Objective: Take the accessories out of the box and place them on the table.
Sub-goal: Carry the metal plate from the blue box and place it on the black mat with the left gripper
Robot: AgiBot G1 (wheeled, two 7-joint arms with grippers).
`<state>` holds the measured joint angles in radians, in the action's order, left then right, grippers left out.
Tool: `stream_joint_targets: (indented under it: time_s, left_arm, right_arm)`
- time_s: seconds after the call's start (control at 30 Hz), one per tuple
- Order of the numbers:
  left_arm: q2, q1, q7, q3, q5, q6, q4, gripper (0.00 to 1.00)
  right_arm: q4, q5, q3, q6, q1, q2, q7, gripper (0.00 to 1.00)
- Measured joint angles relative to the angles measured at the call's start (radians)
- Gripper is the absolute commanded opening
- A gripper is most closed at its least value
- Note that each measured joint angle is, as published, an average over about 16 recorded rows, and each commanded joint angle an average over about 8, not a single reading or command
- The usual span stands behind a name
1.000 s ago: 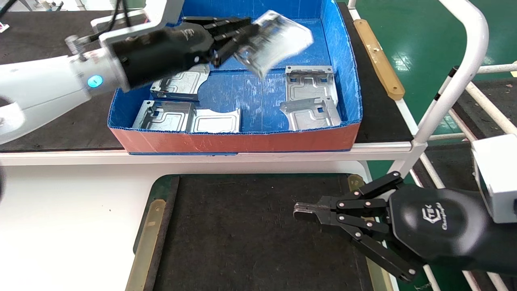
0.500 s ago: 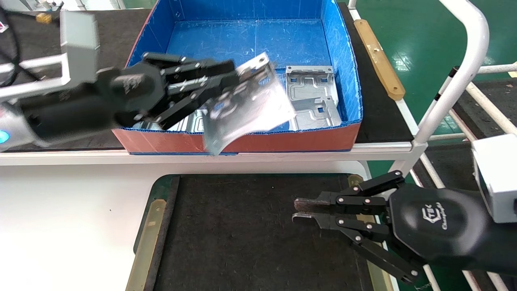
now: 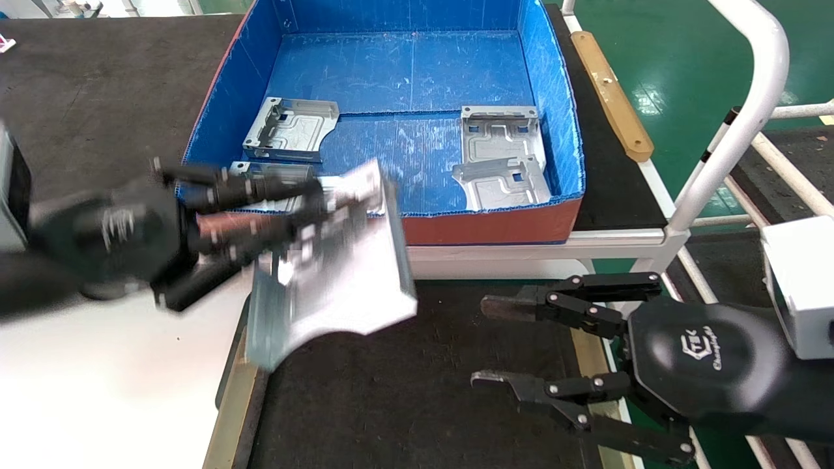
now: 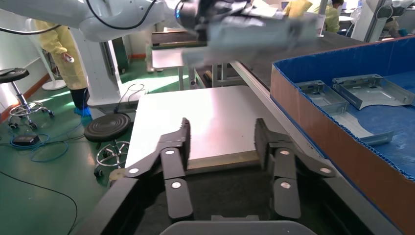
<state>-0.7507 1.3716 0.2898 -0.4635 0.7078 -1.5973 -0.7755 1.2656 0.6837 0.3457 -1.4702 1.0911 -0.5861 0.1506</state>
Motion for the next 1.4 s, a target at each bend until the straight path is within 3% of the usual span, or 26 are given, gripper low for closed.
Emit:
stream_joint_targets:
  time_s: [0.27, 0.5, 0.87, 1.4]
  left_arm:
    - [0.039, -0.087, 0.171, -0.100, -0.018, 0.003, -0.030, 0.00]
    - [-0.007, -0.127, 0.360, -0.180, 0.016, 0.022, 0.012, 0.00]
    - [-0.220, -0.115, 0.612, -0.252, 0.111, 0.103, 0.222, 0.00]
    - [-0.517, -0.035, 0.840, -0.285, 0.183, 0.259, 0.554, 0.00]
  right_arm:
    - [0.000, 0.000, 0.000, 0.000, 0.000, 0.000, 0.000, 1.00]
    - [0.000, 0.000, 0.000, 0.000, 0.000, 0.000, 0.000, 1.00]
    - [0.000, 0.000, 0.000, 0.000, 0.000, 0.000, 0.000, 1.00]
    - [0.000, 0.000, 0.001, 0.000, 0.000, 0.000, 0.000, 1.00]
